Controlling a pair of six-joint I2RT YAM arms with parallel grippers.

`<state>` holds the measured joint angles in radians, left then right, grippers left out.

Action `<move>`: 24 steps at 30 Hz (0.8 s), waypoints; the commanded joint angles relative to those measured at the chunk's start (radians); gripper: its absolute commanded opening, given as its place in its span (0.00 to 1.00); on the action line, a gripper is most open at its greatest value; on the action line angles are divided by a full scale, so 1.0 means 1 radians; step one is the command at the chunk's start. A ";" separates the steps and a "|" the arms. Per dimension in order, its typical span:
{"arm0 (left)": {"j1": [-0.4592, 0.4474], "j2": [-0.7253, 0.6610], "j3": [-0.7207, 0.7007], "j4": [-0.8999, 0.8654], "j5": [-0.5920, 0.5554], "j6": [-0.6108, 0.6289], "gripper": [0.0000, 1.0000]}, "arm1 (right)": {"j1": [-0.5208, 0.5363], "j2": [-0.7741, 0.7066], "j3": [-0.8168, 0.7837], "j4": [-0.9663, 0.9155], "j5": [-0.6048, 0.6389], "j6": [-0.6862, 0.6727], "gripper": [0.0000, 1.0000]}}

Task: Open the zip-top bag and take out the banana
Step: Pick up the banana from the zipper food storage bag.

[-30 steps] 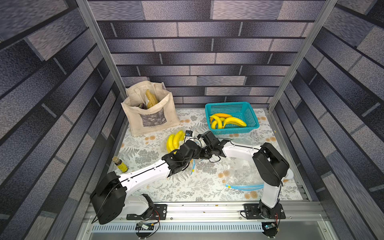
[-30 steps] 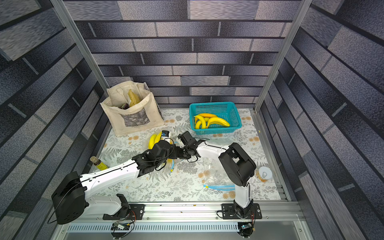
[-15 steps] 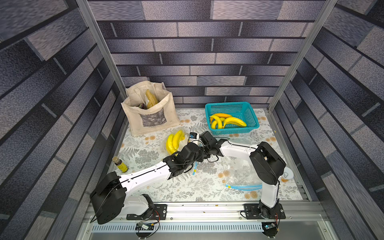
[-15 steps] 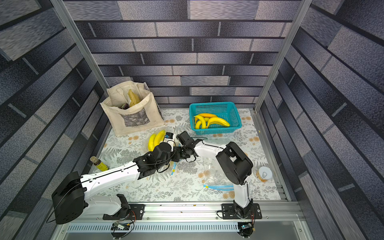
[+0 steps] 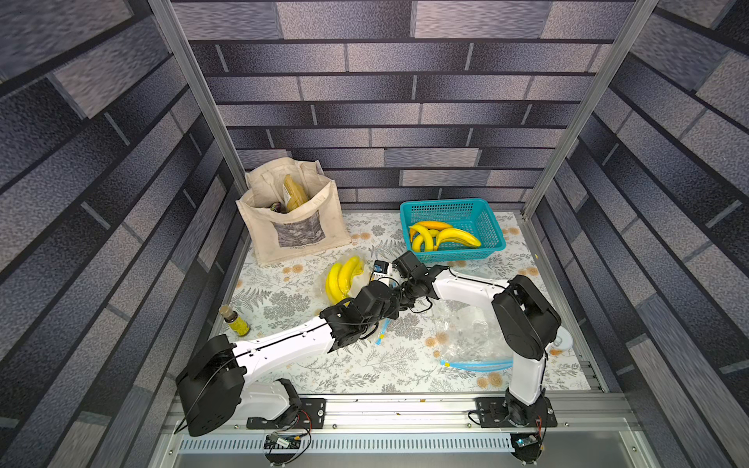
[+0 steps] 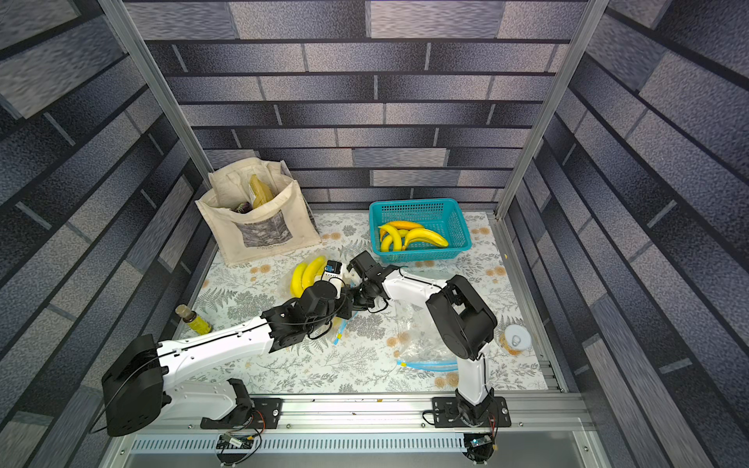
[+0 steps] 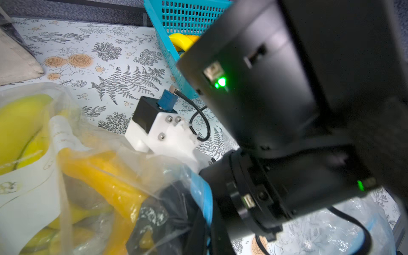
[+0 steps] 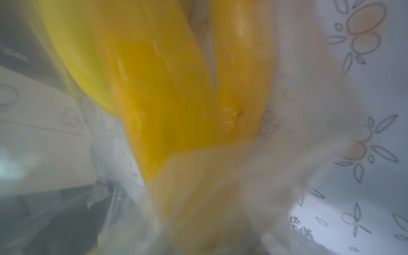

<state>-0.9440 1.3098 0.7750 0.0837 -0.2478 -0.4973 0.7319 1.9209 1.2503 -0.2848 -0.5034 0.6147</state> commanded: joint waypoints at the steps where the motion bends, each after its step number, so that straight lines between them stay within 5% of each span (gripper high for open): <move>1: -0.034 0.026 -0.003 -0.073 0.017 0.045 0.07 | -0.028 0.020 0.016 0.144 -0.116 0.115 0.35; 4: -0.039 0.033 -0.019 -0.070 0.015 0.030 0.07 | -0.027 -0.013 0.027 0.074 -0.045 0.048 0.35; 10: -0.038 -0.005 -0.057 -0.072 -0.043 0.016 0.10 | -0.030 -0.023 0.006 0.053 -0.115 0.033 0.30; 15: -0.045 -0.041 -0.062 -0.096 -0.093 0.016 0.35 | -0.038 -0.027 0.001 -0.015 -0.133 -0.017 0.28; 17: -0.040 -0.100 -0.088 -0.110 -0.166 -0.004 0.53 | -0.042 -0.045 -0.017 -0.015 -0.136 -0.024 0.28; 19: -0.010 -0.176 -0.107 -0.154 -0.204 -0.013 0.57 | -0.046 -0.072 -0.037 -0.016 -0.123 -0.034 0.28; 21: 0.054 -0.239 -0.107 -0.244 -0.213 -0.033 0.73 | -0.053 -0.102 -0.057 -0.012 -0.114 -0.038 0.28; 24: 0.212 -0.299 -0.124 -0.350 -0.172 -0.089 0.72 | -0.057 -0.134 -0.076 0.004 -0.115 -0.035 0.28</move>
<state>-0.8249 1.0462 0.6792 -0.0891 -0.3756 -0.5301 0.6834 1.8442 1.1908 -0.2737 -0.5941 0.6056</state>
